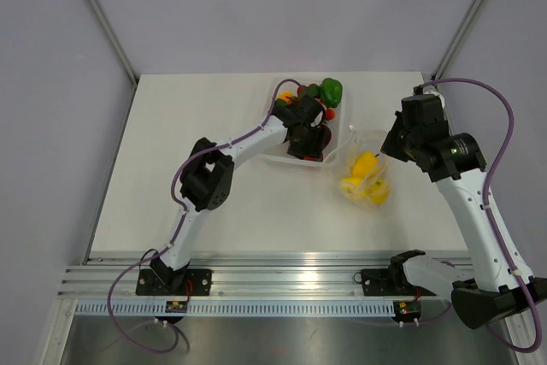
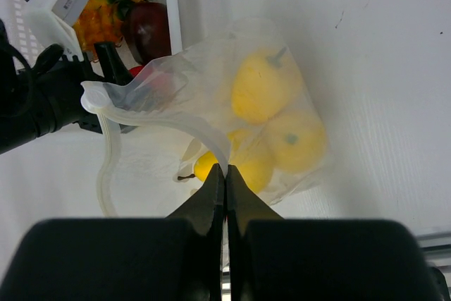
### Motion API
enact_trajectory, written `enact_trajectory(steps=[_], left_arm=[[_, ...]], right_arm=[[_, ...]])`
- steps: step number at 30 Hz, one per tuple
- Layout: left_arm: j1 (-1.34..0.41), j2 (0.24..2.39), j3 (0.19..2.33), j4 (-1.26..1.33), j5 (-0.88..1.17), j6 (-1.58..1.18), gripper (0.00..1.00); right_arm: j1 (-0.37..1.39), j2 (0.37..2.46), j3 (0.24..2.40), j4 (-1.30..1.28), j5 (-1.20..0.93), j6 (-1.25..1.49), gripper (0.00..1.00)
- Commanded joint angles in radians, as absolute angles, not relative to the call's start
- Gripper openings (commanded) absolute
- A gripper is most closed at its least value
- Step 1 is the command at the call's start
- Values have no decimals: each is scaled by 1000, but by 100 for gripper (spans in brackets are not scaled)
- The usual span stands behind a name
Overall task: Place the food in the zip-top bag and seal the zipper
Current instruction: Pick up the fake fruit from the bin, then place the fake fruit in the zipper food storage bag.
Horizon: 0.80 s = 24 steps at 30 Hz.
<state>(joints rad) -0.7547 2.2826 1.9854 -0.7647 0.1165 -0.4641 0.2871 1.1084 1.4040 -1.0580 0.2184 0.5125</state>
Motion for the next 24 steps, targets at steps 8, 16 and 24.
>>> enact_trajectory(steps=[8,16,24], left_arm=[[-693,1907,1868,-687,188,-459,39],[-680,1775,1933,-707,287,-434,36],[-799,1789,1974,-701,374,-460,35]], right_arm=[[284,1123,1364,-974,169,522,3],[284,1178,1330,-913,132,534,2],[284,1189,1336,-893,109,545,2]])
